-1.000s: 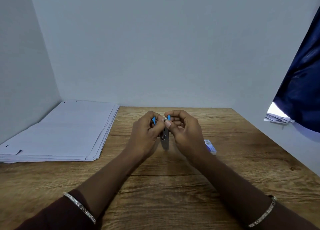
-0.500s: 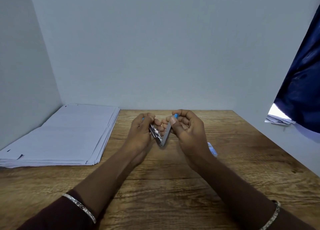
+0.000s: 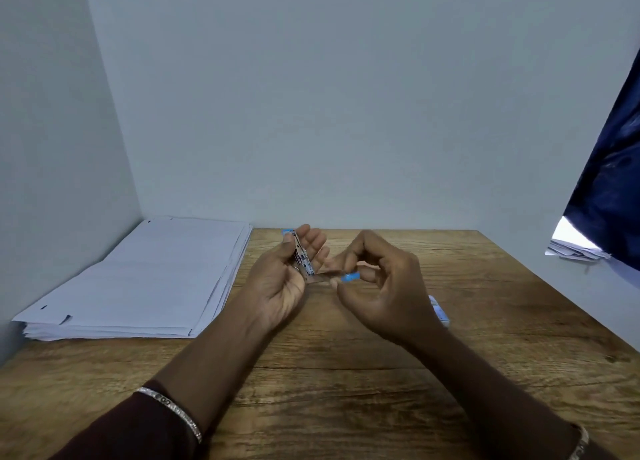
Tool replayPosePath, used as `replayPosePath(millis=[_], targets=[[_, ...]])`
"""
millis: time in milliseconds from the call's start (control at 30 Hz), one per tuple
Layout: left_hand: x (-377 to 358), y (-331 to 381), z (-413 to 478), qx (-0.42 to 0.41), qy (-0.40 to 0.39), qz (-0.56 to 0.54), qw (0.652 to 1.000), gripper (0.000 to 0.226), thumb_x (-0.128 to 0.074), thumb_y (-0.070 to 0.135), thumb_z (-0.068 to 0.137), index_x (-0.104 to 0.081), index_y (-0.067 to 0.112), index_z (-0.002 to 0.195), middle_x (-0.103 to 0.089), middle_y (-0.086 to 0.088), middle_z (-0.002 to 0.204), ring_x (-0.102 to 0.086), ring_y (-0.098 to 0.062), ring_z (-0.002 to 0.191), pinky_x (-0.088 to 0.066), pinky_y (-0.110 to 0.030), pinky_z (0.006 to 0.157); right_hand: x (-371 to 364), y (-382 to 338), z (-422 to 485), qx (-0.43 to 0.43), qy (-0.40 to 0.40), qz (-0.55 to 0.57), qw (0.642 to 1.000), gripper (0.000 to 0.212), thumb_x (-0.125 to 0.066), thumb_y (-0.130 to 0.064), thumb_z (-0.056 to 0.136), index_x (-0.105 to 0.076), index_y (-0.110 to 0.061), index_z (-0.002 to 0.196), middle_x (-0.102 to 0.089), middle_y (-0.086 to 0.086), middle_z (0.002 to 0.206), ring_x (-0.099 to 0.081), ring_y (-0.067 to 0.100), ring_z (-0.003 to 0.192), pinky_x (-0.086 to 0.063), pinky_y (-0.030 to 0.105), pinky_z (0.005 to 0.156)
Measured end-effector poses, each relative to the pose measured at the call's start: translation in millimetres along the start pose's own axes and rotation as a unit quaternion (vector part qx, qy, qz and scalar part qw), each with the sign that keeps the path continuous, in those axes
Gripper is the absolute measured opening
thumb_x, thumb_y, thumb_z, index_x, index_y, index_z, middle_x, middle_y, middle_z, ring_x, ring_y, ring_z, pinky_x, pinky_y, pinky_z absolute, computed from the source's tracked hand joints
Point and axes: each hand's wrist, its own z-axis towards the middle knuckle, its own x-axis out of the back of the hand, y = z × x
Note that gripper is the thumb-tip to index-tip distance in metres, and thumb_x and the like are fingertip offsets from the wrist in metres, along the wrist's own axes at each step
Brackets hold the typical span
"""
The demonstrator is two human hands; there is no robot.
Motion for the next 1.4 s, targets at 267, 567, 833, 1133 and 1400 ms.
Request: replayPosePath(millis=[267,567,833,1133,1400], targets=[[15.2,7.2,7.4,0.006,-0.064,-0.026,0.998,0.026,-0.051,0.018,0.100,-0.069,0.007,0.114,-0.079,-0.009,0.107,-0.077,-0.024,0.100,-0.056,-0.048,0.086,0.9,2.0,-0.6,0.060,-0.190,-0.199,0.959,0.025,-0.077,-0.012,0.066,-0.052,-0.017,0.068,-0.055,-0.007,0.074,-0.050,0.011,0.076,-0.039,0.023,0.068],[5.6,-7.5,-0.6,0.063,-0.146,-0.052,0.986,0.033,-0.053,0.016,0.099,-0.060,0.001,0.127,-0.072,-0.019,0.120,-0.069,-0.035,0.116,-0.055,-0.057,0.096,-3.3,5.2,4.3,0.076,0.022,-0.205,0.976,0.010,-0.072,-0.013,0.086,-0.069,-0.015,0.096,-0.069,-0.006,0.091,-0.061,0.015,0.088,-0.048,0.037,0.079],[-11.8,-26.8,-17.3,0.100,-0.181,-0.030,0.978,0.055,-0.051,0.014,0.097,-0.039,0.001,0.149,-0.047,-0.024,0.152,-0.065,-0.032,0.121,-0.062,-0.043,0.077,-5.2,17.5,3.1,0.052,0.074,-0.294,0.952,0.025,-0.054,-0.024,0.097,-0.066,-0.026,0.119,-0.058,-0.007,0.113,-0.053,0.015,0.099,-0.045,0.039,0.081],[-6.4,-28.5,-13.4,0.061,-0.176,0.048,0.981,0.032,-0.042,0.016,0.105,-0.069,0.003,0.116,-0.078,-0.013,0.101,-0.077,-0.018,0.087,-0.063,-0.038,0.073,-8.4,22.1,4.9,0.048,0.074,-0.343,0.935,0.013,-0.051,-0.025,0.097,-0.058,-0.029,0.107,-0.055,-0.007,0.110,-0.049,0.016,0.092,-0.044,0.042,0.073],[-8.6,-31.2,-12.6,0.037,-0.095,0.088,0.991,0.030,-0.041,0.017,0.106,-0.067,0.003,0.112,-0.072,-0.018,0.111,-0.071,-0.026,0.095,-0.057,-0.050,0.089,-9.7,27.8,1.3,0.037,0.005,-0.375,0.926,0.015,-0.041,-0.030,0.096,-0.050,-0.029,0.108,-0.050,-0.012,0.117,-0.044,0.014,0.095,-0.038,0.040,0.075]])
